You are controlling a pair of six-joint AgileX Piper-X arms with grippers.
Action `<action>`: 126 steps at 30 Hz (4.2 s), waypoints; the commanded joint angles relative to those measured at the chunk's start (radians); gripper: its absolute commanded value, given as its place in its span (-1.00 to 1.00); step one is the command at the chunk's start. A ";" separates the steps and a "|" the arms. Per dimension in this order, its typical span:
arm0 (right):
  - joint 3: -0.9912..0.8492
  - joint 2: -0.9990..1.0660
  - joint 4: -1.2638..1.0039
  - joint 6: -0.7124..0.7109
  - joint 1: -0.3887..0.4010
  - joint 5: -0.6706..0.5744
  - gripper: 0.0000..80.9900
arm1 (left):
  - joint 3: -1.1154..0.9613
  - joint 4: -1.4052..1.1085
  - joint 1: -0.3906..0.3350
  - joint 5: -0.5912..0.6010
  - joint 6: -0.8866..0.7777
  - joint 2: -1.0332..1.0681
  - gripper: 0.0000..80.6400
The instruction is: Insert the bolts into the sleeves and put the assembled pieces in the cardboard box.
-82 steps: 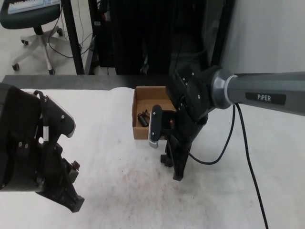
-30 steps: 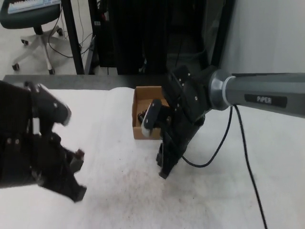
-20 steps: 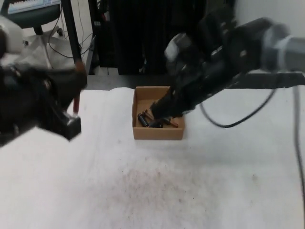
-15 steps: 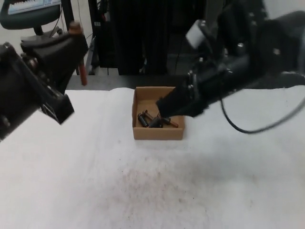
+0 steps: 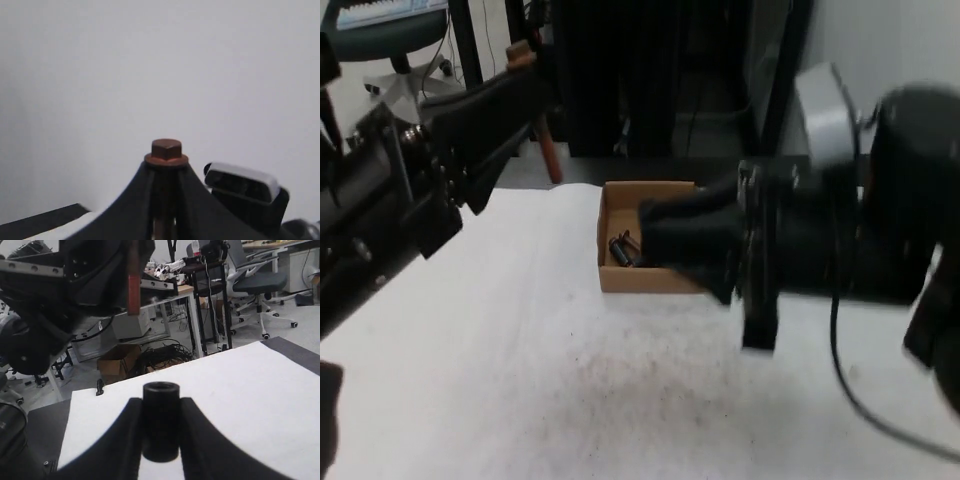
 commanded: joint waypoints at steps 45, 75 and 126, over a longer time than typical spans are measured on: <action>0.112 -0.008 -0.301 0.091 0.212 0.215 -0.98 | -0.001 -0.224 -0.063 0.222 -0.185 0.086 -1.00; 0.108 -0.008 -0.202 0.091 0.208 0.219 -0.98 | -0.041 -0.146 -0.163 0.196 -0.080 0.094 -1.00; 0.108 -0.009 -0.225 0.100 0.142 0.143 -0.98 | -0.043 -0.018 -0.084 0.255 0.025 0.095 -1.00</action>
